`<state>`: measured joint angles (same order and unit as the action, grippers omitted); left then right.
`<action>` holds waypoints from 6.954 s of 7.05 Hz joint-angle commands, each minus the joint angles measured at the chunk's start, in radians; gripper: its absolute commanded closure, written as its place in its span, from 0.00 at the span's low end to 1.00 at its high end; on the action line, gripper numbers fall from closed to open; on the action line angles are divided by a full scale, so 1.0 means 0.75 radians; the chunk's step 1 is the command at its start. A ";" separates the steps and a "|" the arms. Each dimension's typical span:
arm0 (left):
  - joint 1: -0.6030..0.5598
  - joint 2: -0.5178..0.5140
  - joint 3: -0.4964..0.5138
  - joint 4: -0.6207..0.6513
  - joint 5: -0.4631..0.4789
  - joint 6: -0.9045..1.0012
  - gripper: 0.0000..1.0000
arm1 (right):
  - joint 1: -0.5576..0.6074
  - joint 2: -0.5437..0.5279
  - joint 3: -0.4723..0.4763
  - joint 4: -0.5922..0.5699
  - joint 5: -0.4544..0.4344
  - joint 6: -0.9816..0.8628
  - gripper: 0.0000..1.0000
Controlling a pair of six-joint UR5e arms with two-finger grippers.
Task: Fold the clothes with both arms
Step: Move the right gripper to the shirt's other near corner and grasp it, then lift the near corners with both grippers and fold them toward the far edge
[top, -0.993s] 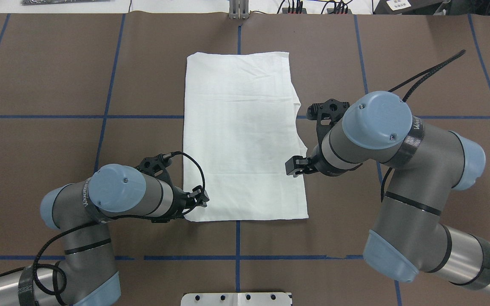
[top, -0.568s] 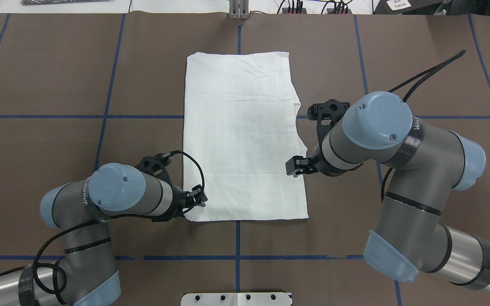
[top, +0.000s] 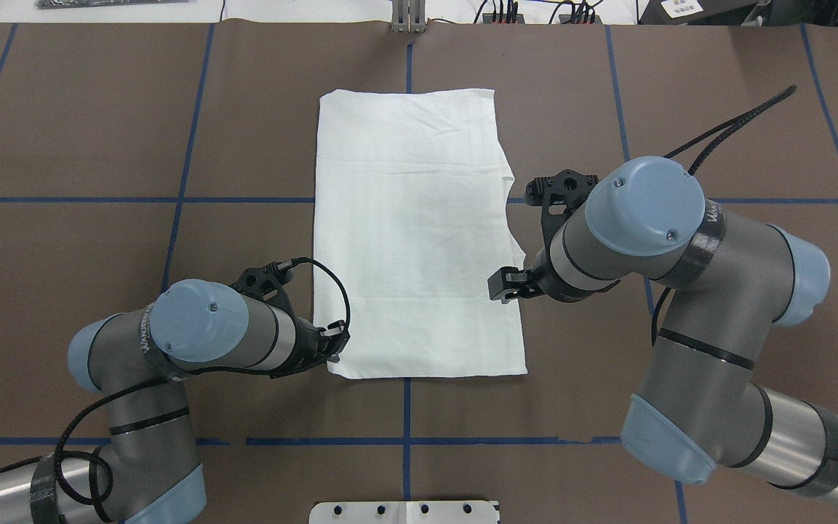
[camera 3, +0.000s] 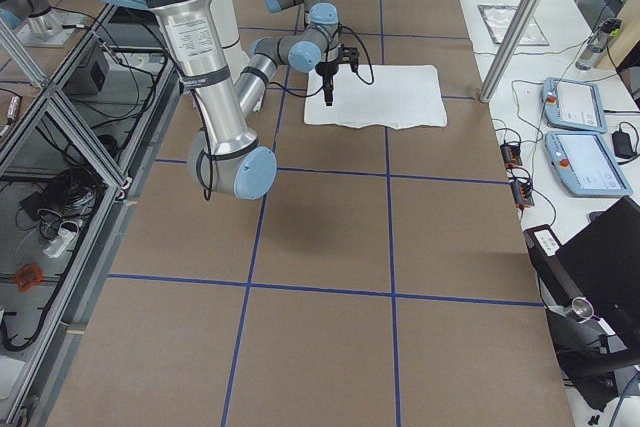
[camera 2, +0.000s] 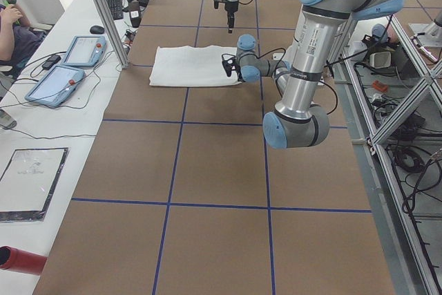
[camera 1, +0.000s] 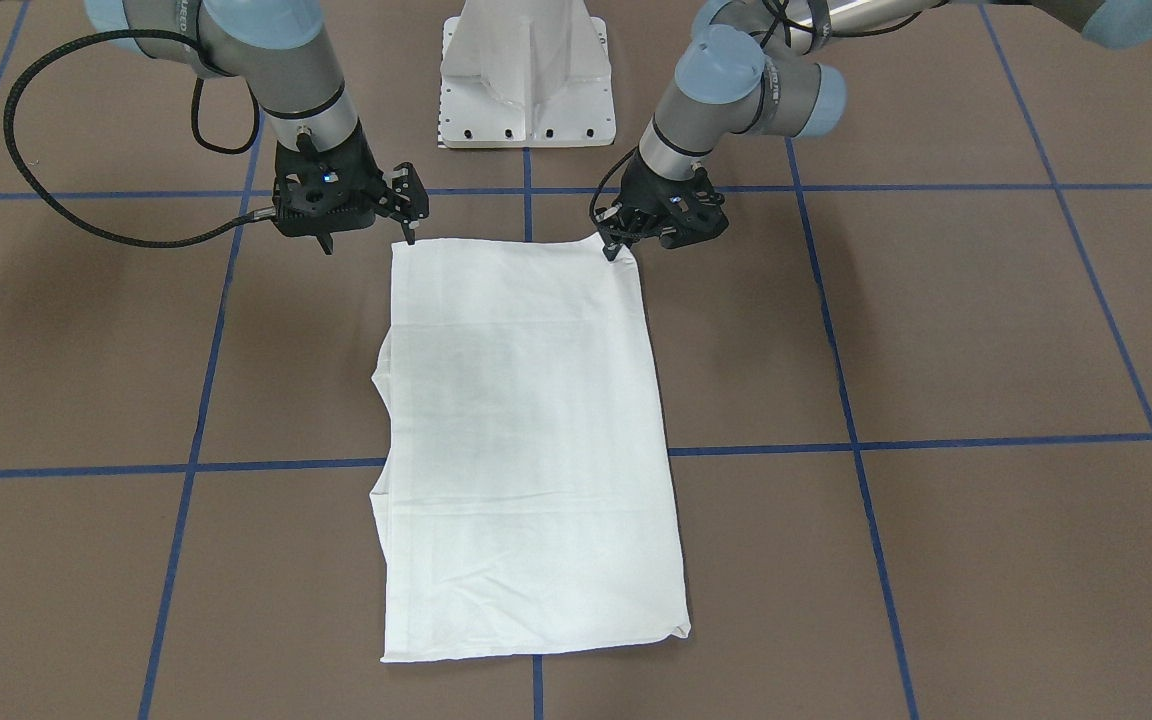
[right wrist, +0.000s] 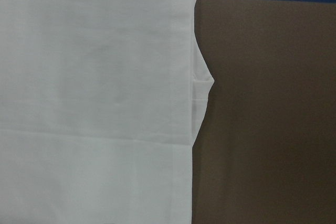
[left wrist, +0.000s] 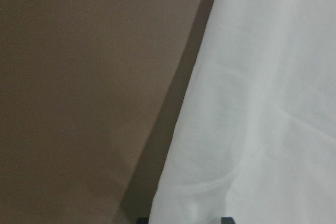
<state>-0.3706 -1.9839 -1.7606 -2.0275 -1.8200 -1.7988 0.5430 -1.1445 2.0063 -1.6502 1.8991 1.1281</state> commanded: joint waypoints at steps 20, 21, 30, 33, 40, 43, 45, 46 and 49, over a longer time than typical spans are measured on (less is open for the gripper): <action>-0.015 -0.010 -0.009 -0.001 -0.003 0.012 1.00 | -0.321 0.133 -0.298 -0.007 -0.247 1.061 0.00; -0.015 -0.012 -0.009 -0.001 -0.003 0.012 1.00 | -0.321 0.133 -0.311 -0.003 -0.247 1.057 0.00; -0.015 -0.012 -0.005 -0.001 -0.001 0.018 1.00 | -0.294 0.198 -0.309 0.004 -0.245 1.048 1.00; -0.019 -0.014 -0.015 -0.001 -0.001 0.018 1.00 | -0.276 0.231 -0.305 0.028 -0.245 1.071 1.00; 0.134 -0.008 -0.566 0.538 -0.111 -0.054 1.00 | -0.333 0.025 0.114 0.004 0.114 1.067 1.00; 0.144 -0.008 -0.656 0.681 -0.118 -0.042 1.00 | -0.311 0.059 0.168 -0.037 0.041 1.053 1.00; 0.037 -0.048 -0.604 0.650 -0.114 -0.009 1.00 | -0.250 0.118 0.117 -0.029 -0.124 0.927 1.00; -0.031 -0.050 -0.602 0.636 -0.118 0.013 1.00 | -0.207 0.161 0.056 -0.029 -0.125 0.909 1.00; -0.236 -0.063 -0.462 0.511 -0.122 0.058 1.00 | -0.086 0.252 -0.061 -0.029 -0.127 0.779 1.00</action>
<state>-0.4979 -2.0286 -2.1651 -1.6085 -1.9109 -1.7658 0.4365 -0.9791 1.9880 -1.6721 1.8049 1.7420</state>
